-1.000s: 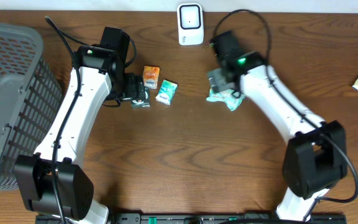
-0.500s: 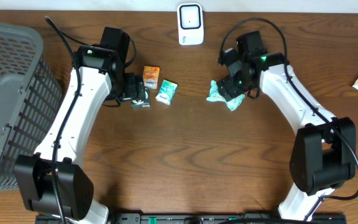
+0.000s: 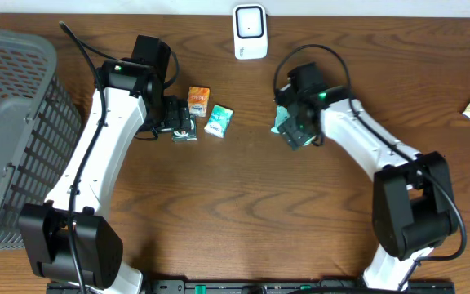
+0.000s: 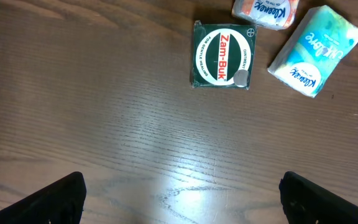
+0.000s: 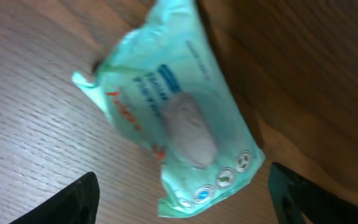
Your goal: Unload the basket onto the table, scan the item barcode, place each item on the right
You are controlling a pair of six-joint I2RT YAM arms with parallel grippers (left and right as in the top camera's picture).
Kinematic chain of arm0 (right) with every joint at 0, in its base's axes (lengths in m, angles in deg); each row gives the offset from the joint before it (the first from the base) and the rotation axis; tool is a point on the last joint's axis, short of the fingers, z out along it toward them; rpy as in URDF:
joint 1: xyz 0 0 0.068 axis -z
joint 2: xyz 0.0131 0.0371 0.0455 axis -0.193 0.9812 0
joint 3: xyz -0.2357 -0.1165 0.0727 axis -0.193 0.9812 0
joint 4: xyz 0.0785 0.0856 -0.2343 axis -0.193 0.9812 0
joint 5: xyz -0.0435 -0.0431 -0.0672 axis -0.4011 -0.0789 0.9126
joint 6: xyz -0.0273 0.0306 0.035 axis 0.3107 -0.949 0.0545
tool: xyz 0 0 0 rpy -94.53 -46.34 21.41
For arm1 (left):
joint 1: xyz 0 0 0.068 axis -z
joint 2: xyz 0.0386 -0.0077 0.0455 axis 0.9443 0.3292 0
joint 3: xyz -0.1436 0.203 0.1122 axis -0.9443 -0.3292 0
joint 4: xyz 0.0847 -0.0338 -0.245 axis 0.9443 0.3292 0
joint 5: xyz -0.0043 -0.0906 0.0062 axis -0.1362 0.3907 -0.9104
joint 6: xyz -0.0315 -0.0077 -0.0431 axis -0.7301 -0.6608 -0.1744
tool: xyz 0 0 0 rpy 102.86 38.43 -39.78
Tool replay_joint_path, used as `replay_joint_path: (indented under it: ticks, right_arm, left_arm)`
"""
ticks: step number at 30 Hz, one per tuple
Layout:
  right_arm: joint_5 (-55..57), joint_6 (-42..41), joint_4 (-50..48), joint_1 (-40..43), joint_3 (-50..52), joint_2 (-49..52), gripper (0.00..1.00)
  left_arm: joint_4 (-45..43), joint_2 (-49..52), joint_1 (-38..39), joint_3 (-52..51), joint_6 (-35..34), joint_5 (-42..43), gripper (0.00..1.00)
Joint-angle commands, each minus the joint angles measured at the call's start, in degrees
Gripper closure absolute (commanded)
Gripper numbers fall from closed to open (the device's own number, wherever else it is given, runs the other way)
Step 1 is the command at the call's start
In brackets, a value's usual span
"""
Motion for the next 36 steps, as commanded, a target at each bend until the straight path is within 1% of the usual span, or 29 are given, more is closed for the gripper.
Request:
replay_joint_path:
  ticks: [1,6,14,17,22,24,27,31,34,36]
  right_arm:
    - [8.46,-1.66,-0.24,-3.37,0.17,0.17,0.18]
    - [14.14,-3.21,-0.20,-5.88,0.76,0.17,0.18]
    - [14.88,-3.61,-0.85,-6.08,1.07,0.22,0.20]
    - [14.88,-3.56,-2.08,-6.08,1.36,0.24,0.24]
    - [14.86,-3.58,-5.46,-6.03,3.61,0.26,0.37]
    - [14.84,-3.56,-7.10,-6.03,5.09,0.26,0.39]
    - [14.86,-3.54,-8.92,-6.10,7.04,0.26,0.37]
    - [14.86,-3.52,-12.76,-5.90,9.22,0.26,0.38]
    - [14.86,-3.28,-16.98,-5.70,10.75,0.26,0.44]
    - [14.88,-2.93,-18.67,-5.70,11.19,0.26,0.51]
  left_arm:
    - [0.20,-0.17,-0.31,0.76,0.33,-0.52,0.02]
    - [0.20,-0.17,-0.31,0.76,0.33,-0.52,0.03]
    - [0.20,-0.17,-0.31,0.76,0.33,-0.52,0.02]
    - [0.20,-0.17,-0.31,0.76,0.33,-0.52,0.02]
    - [0.20,-0.17,-0.31,0.76,0.33,-0.52,0.02]
    - [0.20,-0.17,-0.31,0.76,0.33,-0.52,0.02]
    - [0.20,-0.17,-0.31,0.76,0.33,-0.52,0.03]
    - [0.20,-0.17,-0.31,0.76,0.33,-0.52,0.03]
    - [0.20,-0.17,-0.31,0.76,0.33,-0.52,0.02]
    - [0.20,-0.17,-0.31,0.76,0.33,-0.52,0.02]
